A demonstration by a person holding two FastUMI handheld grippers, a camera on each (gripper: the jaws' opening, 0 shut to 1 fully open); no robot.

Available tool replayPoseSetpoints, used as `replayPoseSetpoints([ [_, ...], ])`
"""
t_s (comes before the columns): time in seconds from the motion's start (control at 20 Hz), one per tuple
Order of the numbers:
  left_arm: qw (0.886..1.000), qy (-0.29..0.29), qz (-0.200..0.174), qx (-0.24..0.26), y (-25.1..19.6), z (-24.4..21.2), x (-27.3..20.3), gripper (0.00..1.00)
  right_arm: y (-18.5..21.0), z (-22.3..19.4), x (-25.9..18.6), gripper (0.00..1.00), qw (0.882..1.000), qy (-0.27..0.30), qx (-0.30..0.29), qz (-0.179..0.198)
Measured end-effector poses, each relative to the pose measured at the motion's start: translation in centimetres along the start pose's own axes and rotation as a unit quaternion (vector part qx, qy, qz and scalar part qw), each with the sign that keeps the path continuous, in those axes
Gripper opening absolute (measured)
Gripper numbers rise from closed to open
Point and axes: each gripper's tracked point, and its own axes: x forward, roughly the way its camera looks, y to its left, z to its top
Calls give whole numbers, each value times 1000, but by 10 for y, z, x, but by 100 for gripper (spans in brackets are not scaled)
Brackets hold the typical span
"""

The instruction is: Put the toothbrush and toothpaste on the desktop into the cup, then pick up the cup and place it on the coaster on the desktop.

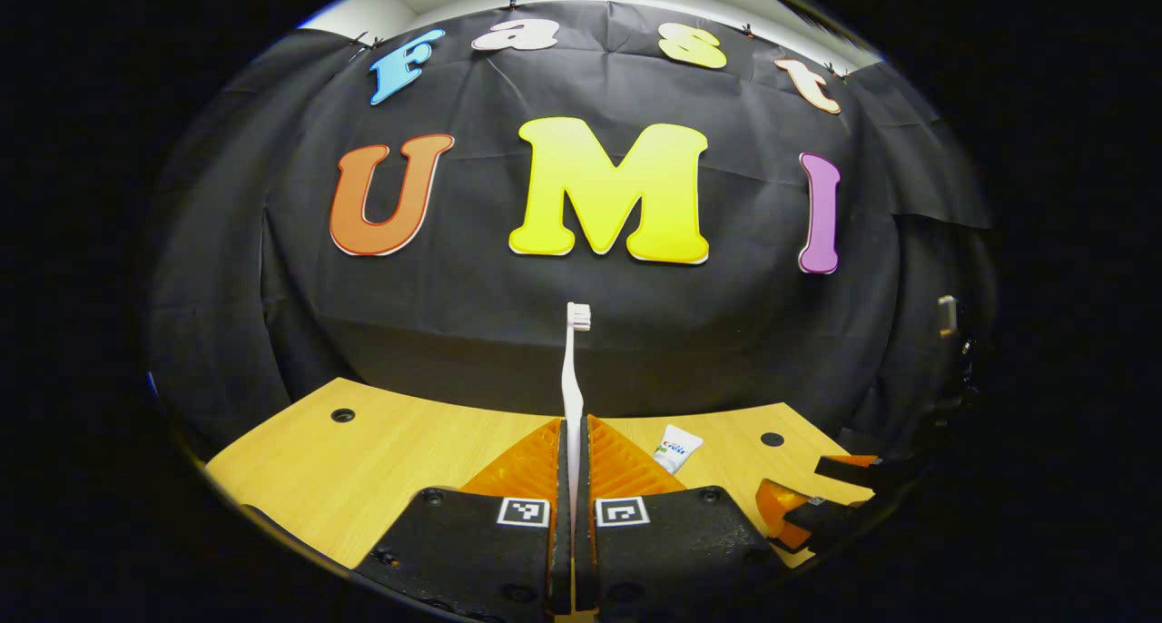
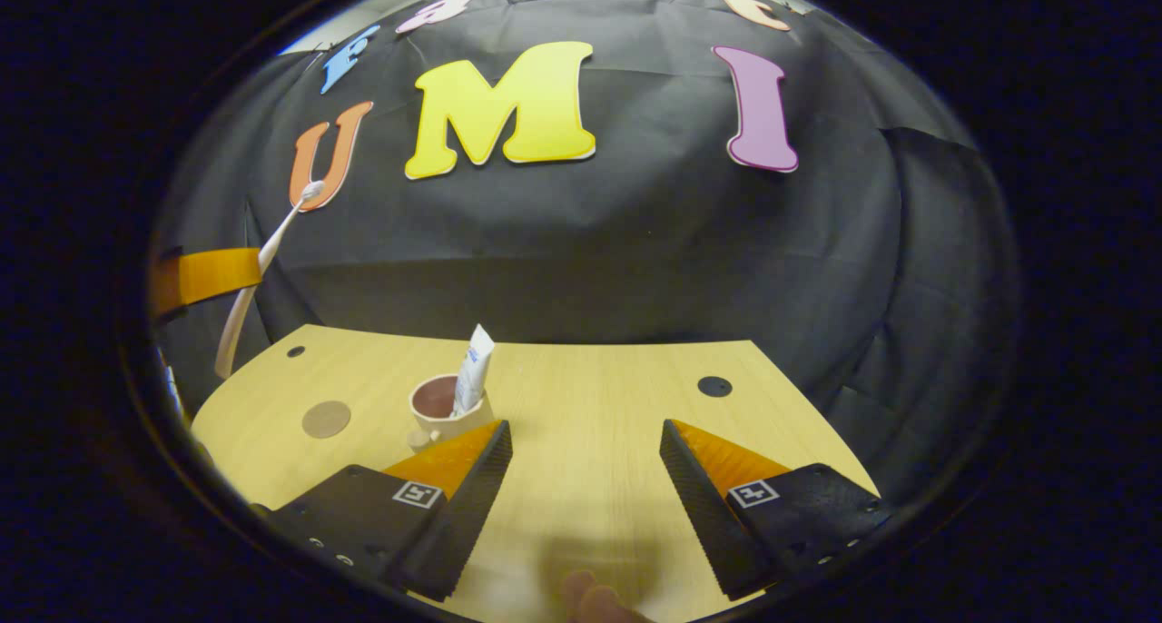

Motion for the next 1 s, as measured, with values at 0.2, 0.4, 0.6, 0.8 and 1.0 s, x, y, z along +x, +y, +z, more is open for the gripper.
replayPoseSetpoints([
  [0.2,1000,-19,-17,3,-14,-8,33,5,-12,-27,1,97,1000,5,19,9],
  [0.4,998,-36,-49,8,-36,-17,65,5,-13,-36,2,98,999,12,32,29],
  [0.6,996,-43,-73,15,-54,-28,88,5,-16,-45,8,97,998,26,45,37],
  [0.8,995,-47,-83,3,-58,-42,104,5,-21,-49,14,98,997,33,53,41],
  [1.0,994,-62,-94,16,-57,-53,118,5,-27,-52,15,98,997,34,64,42],
])
